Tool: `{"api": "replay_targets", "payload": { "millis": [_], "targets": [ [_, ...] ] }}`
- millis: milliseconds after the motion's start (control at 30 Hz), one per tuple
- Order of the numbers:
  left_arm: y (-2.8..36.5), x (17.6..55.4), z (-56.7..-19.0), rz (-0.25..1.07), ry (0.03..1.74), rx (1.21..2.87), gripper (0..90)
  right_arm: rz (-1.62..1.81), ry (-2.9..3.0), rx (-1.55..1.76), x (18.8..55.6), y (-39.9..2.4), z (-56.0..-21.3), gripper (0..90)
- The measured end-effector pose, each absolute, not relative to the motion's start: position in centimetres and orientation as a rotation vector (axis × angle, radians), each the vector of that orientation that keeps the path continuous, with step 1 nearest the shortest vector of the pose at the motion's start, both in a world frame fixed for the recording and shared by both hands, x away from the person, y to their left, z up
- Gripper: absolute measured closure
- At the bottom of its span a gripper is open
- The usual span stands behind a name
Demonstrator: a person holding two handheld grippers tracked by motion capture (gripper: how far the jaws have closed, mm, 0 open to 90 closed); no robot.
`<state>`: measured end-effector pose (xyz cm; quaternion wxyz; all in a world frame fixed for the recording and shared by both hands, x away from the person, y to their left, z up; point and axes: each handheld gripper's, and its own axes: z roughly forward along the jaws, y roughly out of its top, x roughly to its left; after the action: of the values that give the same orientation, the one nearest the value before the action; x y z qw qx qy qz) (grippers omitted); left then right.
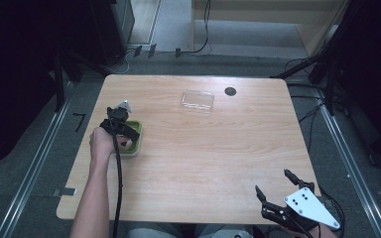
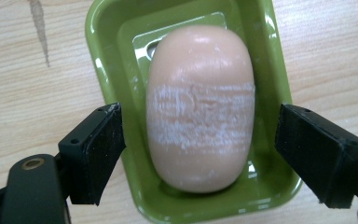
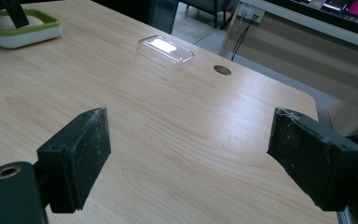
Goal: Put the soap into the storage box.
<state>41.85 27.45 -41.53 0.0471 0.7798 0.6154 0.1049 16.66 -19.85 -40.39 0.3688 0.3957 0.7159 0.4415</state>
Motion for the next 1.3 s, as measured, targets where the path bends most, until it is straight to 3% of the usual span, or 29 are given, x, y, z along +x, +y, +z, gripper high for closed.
{"api": "replay_targets", "payload": {
  "millis": [1300],
  "targets": [
    [29.0,34.2,-39.9,0.273,1.889,2.435,7.6,1.136,1.843,1.0,16.6,-19.6,-40.3,13.3]
  ]
}}
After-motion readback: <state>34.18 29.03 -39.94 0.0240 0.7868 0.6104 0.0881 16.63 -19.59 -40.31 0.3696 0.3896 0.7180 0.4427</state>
